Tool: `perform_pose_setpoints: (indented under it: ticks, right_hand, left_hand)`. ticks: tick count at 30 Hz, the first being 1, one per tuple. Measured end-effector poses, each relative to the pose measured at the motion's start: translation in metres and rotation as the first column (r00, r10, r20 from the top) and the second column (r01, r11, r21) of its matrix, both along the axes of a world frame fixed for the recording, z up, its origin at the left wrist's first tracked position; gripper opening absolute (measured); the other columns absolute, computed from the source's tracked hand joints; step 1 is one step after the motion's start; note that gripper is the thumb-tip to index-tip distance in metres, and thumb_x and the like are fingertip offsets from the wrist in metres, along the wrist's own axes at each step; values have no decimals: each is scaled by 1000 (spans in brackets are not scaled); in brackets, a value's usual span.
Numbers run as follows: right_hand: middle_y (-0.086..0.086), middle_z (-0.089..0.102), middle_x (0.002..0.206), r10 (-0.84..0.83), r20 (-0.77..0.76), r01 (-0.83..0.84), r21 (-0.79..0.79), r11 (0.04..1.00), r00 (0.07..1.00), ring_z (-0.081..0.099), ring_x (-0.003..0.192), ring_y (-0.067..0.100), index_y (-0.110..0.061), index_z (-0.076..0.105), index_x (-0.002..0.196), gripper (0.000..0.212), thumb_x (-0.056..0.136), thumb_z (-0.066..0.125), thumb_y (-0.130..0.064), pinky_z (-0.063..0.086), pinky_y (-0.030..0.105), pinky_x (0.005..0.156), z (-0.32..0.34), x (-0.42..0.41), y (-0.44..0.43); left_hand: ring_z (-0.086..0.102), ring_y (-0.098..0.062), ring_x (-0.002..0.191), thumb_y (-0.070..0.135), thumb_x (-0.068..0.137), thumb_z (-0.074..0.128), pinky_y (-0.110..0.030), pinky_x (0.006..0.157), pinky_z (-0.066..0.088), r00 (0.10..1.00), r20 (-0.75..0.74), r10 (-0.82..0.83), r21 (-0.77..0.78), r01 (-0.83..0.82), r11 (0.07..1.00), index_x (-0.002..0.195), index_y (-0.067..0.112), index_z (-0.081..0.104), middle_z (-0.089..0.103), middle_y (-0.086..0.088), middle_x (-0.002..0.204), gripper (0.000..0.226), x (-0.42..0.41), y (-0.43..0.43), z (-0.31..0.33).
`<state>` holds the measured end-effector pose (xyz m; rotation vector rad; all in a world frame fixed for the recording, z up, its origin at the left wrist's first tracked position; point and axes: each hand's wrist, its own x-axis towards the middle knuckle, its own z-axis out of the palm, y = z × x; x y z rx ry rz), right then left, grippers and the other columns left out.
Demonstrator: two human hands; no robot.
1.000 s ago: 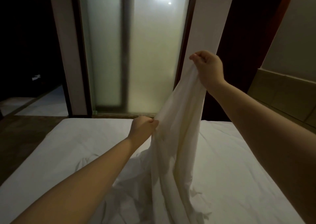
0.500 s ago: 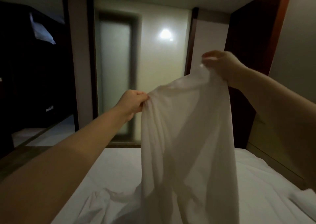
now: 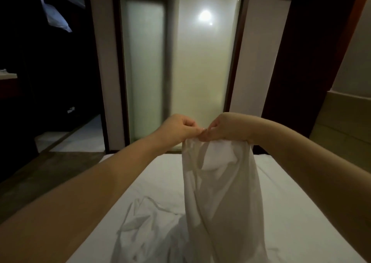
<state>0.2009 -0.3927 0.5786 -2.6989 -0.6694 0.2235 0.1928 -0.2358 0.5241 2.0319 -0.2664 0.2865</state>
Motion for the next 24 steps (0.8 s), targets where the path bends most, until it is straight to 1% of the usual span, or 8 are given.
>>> perform_pose_setpoints:
  ticks: [3,6,8,12,15,18,21,24]
  right_hand:
    - [6,71,92,-44,-3,44,88,995,999,66,86,21,-16,73,95,30,82,65,-41,54,31,78,-15,-8,12]
    - [3,69,91,-111,42,101,193,976,993,64,82,18,-20,72,95,18,86,62,-31,54,30,77,-25,-11,17]
    - [-1,66,84,-135,28,122,277,953,990,61,74,13,-21,70,88,9,88,62,-27,53,26,72,-28,-14,16]
    - [-1,62,72,-234,-12,210,490,846,972,57,63,12,-18,68,77,11,86,63,-14,51,23,62,-30,-20,5]
    - [-2,60,74,-282,-19,249,531,810,959,56,65,12,-14,68,89,8,88,61,-14,52,25,66,-27,-26,-7]
    - [-6,56,77,-299,-17,253,581,774,954,54,67,8,-18,62,97,8,89,60,-15,47,17,54,-22,-30,-20]
    - [-6,56,78,-272,0,217,601,769,962,55,69,9,-21,60,90,5,89,60,-16,45,15,55,-18,-35,-32]
    - [-6,57,79,-257,11,201,590,782,966,55,71,11,-23,60,80,10,89,61,-18,45,16,55,-12,-38,-53]
  left_hand:
    - [39,-3,48,11,84,66,-16,50,34,1000,18,14,8,-14,1000,54,13,56,45,7,47,32,-3,6,-9]
    - [48,-12,60,16,87,64,-26,60,43,1000,13,3,-54,-2,999,67,5,66,54,-5,62,23,-6,12,-17]
    - [48,-14,61,19,88,62,-29,61,45,999,41,-5,-32,7,999,63,7,63,52,-5,61,29,-7,14,-25]
    - [41,-14,53,26,88,60,-27,54,35,995,85,47,270,-69,960,57,6,56,46,-1,52,37,-8,9,-57]
    - [52,-21,63,29,91,55,-27,58,39,995,21,97,226,-100,969,71,2,67,62,-12,67,36,-6,2,-83]
    - [46,-20,63,27,91,51,-26,57,35,982,-69,175,212,-157,965,75,-4,66,57,-18,70,38,-7,-10,-100]
    - [49,-18,66,22,94,46,-28,63,41,974,-130,183,160,-162,974,78,-2,62,57,-12,74,33,-7,-32,-111]
    - [55,-13,71,28,98,44,-20,65,43,967,-176,183,126,-163,979,85,9,63,61,-4,83,30,-6,-64,-115]
